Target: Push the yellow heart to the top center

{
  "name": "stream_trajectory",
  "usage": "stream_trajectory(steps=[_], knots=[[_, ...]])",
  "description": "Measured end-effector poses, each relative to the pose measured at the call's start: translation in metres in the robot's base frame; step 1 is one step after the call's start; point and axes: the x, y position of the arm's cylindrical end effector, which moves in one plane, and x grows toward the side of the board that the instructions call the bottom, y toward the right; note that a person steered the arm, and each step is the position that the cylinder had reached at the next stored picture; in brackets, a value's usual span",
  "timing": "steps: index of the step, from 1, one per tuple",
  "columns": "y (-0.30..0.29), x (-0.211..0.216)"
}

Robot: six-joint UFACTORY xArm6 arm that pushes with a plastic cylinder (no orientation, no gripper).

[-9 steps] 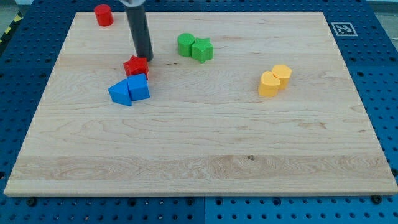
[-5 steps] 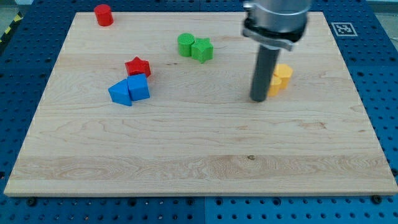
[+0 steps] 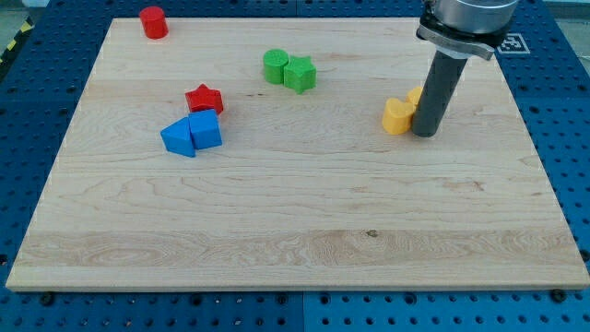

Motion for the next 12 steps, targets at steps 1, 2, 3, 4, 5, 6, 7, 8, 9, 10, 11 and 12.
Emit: stream_trajectory(steps=[1,2,3,4,5,6,7,8,9,10,11,12], knots=[[-0.008,-0.003],[-0.015,0.006],[-0.018,0.008],[-0.02,0.006],[-0.026,-0.008],[-0.038,-0.017],[-0.048,-0.011],[-0.061,-0.013],[-0.067,-0.027],[-0.067,-0.051],[-0.067,-0.084],[-0.067,-0.117]])
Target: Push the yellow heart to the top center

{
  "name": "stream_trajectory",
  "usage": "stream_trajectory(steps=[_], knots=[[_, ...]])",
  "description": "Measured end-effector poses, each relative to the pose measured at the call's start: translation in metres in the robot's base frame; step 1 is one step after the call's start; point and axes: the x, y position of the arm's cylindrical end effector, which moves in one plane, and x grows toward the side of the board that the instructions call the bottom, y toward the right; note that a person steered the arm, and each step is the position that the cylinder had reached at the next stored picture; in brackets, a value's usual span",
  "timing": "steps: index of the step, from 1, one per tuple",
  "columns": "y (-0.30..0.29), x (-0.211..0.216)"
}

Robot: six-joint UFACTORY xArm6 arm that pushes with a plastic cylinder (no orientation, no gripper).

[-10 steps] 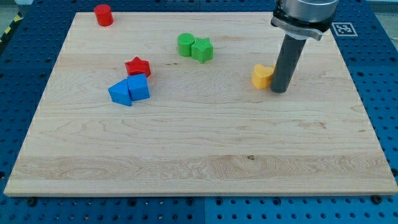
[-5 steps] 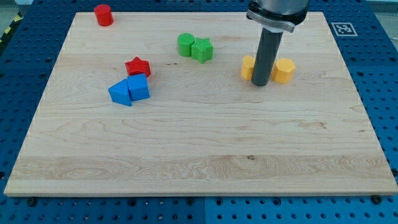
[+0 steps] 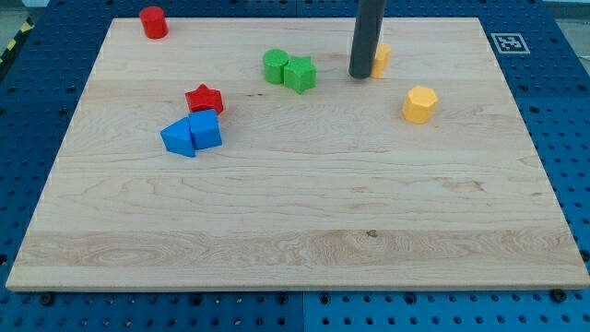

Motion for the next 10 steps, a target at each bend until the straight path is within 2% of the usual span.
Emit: stream_trajectory(steps=[1,2,4,8,9,10], knots=[[0.0,0.007],[0.0,0.04],[0.048,0.009],[-0.002,-0.043],[0.007,-0.043],[0.044,-0.043]])
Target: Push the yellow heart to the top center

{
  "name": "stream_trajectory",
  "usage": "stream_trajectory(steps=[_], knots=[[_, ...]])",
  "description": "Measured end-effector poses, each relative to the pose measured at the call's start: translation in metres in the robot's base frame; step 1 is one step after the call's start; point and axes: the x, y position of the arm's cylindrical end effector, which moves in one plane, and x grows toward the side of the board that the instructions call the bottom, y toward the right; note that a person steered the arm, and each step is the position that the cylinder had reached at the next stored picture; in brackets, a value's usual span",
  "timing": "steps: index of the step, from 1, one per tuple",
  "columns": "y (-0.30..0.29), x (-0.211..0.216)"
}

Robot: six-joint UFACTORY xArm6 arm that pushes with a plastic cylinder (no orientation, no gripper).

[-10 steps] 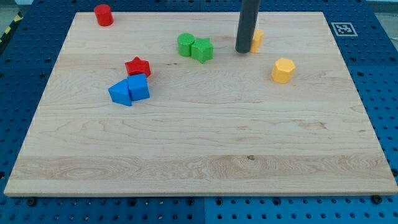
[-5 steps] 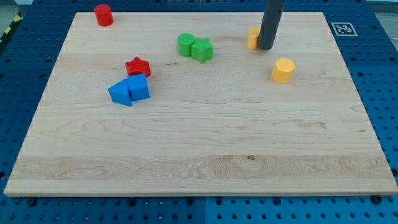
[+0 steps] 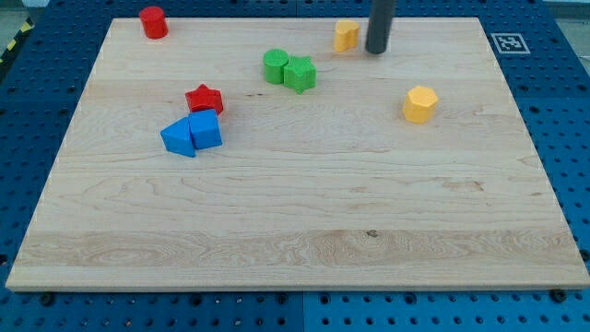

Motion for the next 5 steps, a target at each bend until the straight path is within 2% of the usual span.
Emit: stream_trajectory(steps=[1,3,5], knots=[[0.011,-0.012],[-0.016,-0.036],[-0.043,-0.029]])
